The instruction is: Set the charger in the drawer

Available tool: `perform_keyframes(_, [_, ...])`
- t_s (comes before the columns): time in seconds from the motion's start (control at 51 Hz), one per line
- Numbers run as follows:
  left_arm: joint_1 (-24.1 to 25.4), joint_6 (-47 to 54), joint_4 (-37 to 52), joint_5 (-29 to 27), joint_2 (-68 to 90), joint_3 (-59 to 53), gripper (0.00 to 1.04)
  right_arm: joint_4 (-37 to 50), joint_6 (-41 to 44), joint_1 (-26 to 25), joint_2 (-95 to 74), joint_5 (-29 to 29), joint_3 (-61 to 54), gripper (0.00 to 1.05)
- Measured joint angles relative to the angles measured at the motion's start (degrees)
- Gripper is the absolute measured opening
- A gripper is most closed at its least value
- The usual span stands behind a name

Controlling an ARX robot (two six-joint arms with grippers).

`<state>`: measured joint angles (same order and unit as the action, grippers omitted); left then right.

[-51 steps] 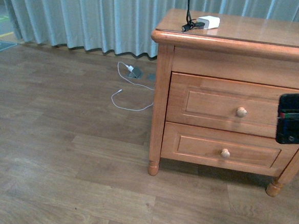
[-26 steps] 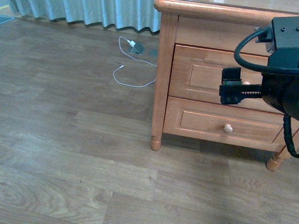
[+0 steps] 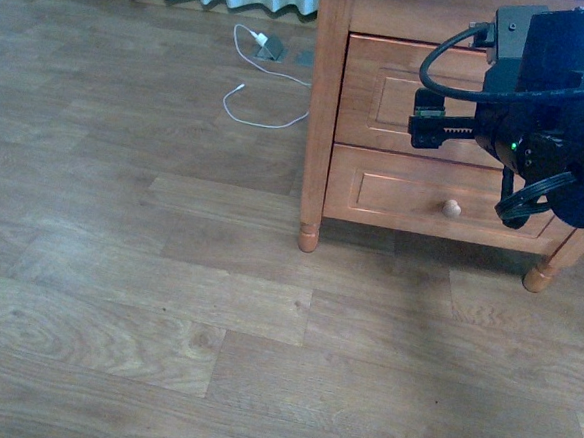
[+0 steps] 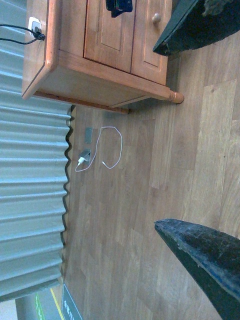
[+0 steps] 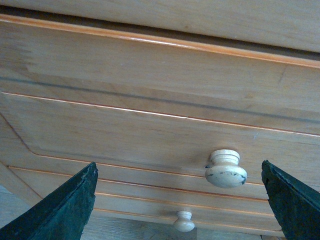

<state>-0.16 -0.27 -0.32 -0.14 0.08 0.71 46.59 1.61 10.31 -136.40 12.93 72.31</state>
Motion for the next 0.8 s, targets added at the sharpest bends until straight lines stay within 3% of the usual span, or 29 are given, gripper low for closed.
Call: perform_keyframes(0.804, [0.0, 0.0, 0.0, 0.0, 0.0, 0.0, 0.99, -1.3, 0.7, -2.7, -4.4, 0.1, 5.2, 0.97])
